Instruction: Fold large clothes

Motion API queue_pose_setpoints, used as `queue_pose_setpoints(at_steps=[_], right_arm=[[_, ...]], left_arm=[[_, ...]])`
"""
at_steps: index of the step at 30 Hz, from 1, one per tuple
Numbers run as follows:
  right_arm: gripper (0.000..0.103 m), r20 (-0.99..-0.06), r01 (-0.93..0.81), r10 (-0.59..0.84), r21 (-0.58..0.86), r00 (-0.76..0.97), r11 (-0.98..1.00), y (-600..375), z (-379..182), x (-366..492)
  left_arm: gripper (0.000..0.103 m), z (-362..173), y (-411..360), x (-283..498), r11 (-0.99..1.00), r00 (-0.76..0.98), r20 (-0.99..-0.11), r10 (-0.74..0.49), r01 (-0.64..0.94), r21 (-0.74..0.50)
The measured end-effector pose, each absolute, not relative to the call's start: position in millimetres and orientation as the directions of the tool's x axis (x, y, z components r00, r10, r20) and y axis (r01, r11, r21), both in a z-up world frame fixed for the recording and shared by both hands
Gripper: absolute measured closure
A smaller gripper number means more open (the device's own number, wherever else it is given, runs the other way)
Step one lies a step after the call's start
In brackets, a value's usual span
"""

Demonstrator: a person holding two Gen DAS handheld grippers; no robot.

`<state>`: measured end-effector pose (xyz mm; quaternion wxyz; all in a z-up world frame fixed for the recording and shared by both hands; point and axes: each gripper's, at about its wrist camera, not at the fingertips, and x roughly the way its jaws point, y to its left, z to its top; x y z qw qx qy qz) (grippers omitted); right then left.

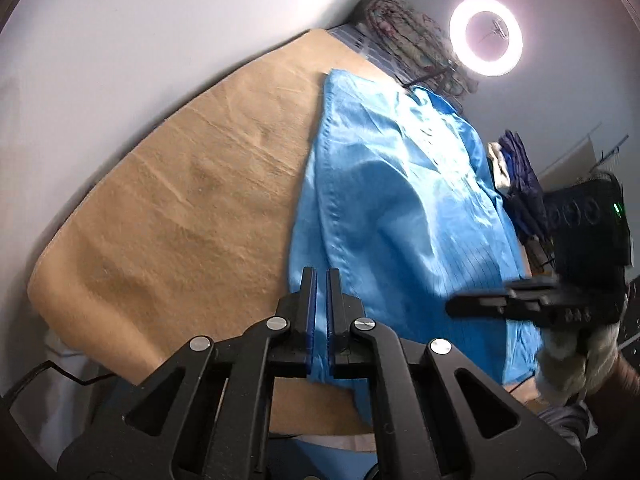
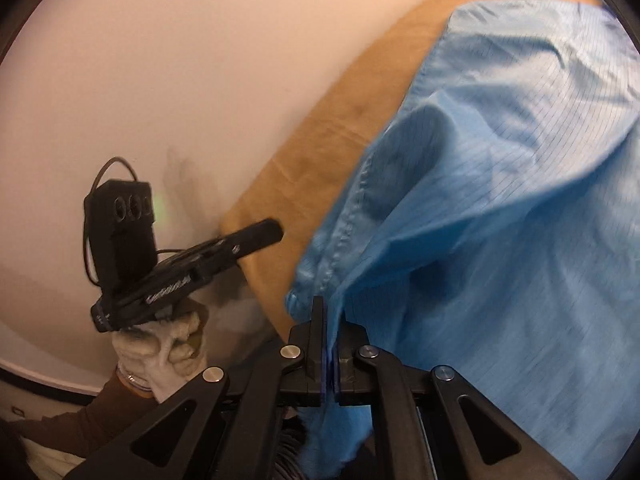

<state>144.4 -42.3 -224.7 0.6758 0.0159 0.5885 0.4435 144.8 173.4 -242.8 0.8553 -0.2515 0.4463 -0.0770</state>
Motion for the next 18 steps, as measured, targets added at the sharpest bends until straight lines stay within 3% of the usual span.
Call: queue_pose_setpoints(at_steps=[1, 2, 3, 4, 9, 15, 16, 18], right_arm=[[0.094, -0.796, -0.575, 0.600, 0.528, -0.079, 0.625, -48, -225, 145], [0.075, -0.802, -0.562, 0.592, 0.528, -0.083, 0.636, -52, -227, 147], [0.069, -0.804, -0.550, 0.589, 0.530, -0.082, 0.646, -59, -227, 148], [0.067, -0.803, -0.543, 0.589, 0.534, -0.087, 0.648, -64, -228, 147], [0.068, -0.823, -0.528, 0.559, 0.518, -0.096, 0.673, -93, -228, 144], [0.076, -0.811, -0.479, 0.571, 0.553, -0.124, 0.682, -108, -238, 142], [0.077, -0.811, -0.478, 0.572, 0.554, -0.125, 0.681, -109, -239, 142], [0.082, -0.814, -0.481, 0.567, 0.550, -0.127, 0.682, -106, -240, 141]], left_arm=[[0.085, -241, 168, 142, 0.868, 0.588, -0.726, -0.355, -0.080, -0.490], [0.077, -241, 166, 139, 0.871, 0.586, -0.729, -0.354, -0.077, -0.485], [0.067, -240, 166, 133, 0.871, 0.588, -0.727, -0.356, -0.075, -0.486], [0.066, -241, 163, 127, 0.866, 0.589, -0.723, -0.362, -0.075, -0.494], [0.066, -259, 146, 106, 0.862, 0.520, -0.755, -0.399, -0.068, -0.503], [0.066, -280, 124, 101, 0.849, 0.460, -0.775, -0.434, -0.077, -0.522], [0.084, -280, 121, 101, 0.852, 0.463, -0.775, -0.431, -0.074, -0.518], [0.102, -279, 118, 103, 0.854, 0.467, -0.775, -0.425, -0.076, -0.514]])
